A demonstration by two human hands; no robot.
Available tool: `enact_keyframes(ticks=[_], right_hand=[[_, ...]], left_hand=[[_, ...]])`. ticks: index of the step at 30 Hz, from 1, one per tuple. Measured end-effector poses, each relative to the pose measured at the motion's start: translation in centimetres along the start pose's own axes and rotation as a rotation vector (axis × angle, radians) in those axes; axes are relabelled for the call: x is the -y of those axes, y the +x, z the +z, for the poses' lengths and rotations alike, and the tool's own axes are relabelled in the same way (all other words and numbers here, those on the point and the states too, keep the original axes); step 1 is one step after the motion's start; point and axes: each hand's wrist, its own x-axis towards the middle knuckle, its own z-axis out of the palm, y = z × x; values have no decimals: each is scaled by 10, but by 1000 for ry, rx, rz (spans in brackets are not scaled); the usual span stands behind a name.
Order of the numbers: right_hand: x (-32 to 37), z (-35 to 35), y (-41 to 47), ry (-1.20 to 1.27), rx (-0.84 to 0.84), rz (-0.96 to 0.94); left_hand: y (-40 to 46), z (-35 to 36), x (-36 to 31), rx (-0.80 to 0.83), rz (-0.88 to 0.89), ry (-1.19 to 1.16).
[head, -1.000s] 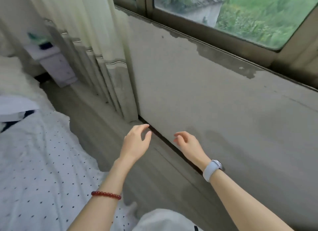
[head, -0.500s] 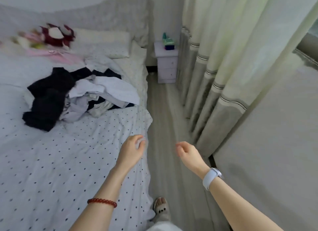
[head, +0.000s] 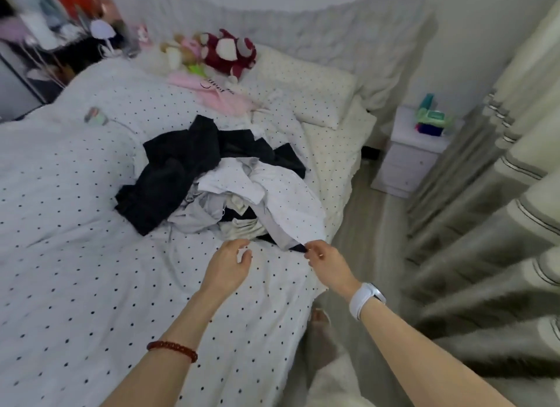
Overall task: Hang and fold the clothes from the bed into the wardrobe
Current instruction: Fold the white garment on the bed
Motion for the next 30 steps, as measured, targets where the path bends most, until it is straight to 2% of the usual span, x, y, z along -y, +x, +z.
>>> enact_keyframes(ticks=[4, 6, 10, 13, 16, 18, 20, 22, 23, 25, 28, 30], right_hand=[[-1, 4, 125, -60, 106, -28], [-6, 5, 165, -100, 154, -20], [-30, 6, 267, -222, 233, 26], [-42, 4, 325, -301, 257, 27], [-53, 7, 366, -345, 307, 71], [-61, 11, 385, -316, 345, 104], [-62, 11, 399, -275, 398, 137], [-60, 9, 406, -246, 431, 223], [-59, 7, 408, -214, 458, 261], [-49, 2, 408, -115, 550, 302], [-27, -7, 401, -19, 584, 270], [-7, -10, 396, 116, 591, 292]], left_hand=[[95, 27, 10, -25, -72, 112], [127, 40, 7, 2, -16, 225], [214, 81, 6, 210, -5, 648], [266, 101, 13, 315, 153, 947], [311, 108, 21, 335, 291, 1051], [332, 107, 26, 336, 380, 1002], [344, 107, 29, 235, 432, 841], [348, 104, 16, 166, 248, 527], [349, 100, 9, 148, 111, 449], [349, 88, -2, 13, -91, 354], [344, 64, -14, -191, -240, 91], [337, 46, -22, -197, -276, -32]])
